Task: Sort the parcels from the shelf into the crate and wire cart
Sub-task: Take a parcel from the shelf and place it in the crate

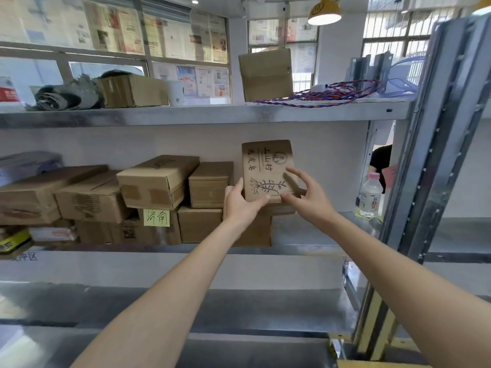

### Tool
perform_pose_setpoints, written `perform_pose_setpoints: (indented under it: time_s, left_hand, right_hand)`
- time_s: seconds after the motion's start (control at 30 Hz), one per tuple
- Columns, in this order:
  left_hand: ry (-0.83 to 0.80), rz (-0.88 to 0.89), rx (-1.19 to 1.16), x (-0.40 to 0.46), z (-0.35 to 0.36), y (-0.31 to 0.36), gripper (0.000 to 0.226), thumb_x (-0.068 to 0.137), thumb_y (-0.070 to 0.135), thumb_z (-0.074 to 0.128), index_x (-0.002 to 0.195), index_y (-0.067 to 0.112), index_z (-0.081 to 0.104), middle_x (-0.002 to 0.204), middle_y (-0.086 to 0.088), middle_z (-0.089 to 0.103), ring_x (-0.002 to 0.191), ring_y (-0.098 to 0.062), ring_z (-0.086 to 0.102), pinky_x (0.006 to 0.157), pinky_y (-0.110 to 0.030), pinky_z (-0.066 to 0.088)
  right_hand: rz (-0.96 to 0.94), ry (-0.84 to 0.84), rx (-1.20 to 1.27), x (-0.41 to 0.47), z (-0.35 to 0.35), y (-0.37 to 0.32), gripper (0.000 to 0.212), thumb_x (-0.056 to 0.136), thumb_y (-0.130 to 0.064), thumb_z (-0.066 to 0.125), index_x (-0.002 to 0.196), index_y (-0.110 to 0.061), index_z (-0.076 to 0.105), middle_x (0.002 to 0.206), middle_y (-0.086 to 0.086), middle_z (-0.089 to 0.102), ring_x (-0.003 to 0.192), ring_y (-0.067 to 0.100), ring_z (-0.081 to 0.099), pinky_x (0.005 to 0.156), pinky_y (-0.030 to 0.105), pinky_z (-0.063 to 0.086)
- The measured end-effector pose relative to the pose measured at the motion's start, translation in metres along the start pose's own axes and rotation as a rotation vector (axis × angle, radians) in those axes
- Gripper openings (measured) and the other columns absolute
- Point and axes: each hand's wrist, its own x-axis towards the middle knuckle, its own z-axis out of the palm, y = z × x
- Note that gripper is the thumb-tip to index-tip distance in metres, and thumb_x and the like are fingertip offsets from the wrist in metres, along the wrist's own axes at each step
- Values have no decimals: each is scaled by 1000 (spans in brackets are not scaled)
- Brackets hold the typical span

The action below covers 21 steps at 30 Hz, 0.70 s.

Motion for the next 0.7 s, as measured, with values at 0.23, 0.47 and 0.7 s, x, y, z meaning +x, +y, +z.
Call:
perform_pose_setpoints:
  time_s: [0.23, 0.47, 0.7]
  left_hand:
    - [5, 91, -229, -22, -17, 10, 56, 99, 40, 62, 151, 39, 42, 150, 7, 46, 133, -9, 41, 105, -28, 33]
    - [21, 76, -328, -46, -73, 12, 56, 93, 46, 69, 144, 42, 46, 150, 6, 47, 137, -16, 42, 115, -42, 38]
    - [124, -24, -274, -81, -178, -5, 120, 46, 72, 91, 149, 37, 39, 144, -1, 39, 131, -18, 49, 110, -39, 46]
  right_hand:
    - [35, -3, 126, -22, 0, -23, 59, 94, -5, 69, 146, -29, 51, 122, -22, 52, 91, -28, 56, 76, 4, 49]
    - [-16, -87, 140, -40, 24, -64, 61, 96, -9, 64, 148, -36, 48, 145, -4, 53, 123, 16, 61, 103, 38, 54]
    - [-45, -281, 14, -60, 104, -131, 65, 90, -39, 62, 148, -58, 38, 162, 0, 30, 150, 19, 30, 122, 49, 32]
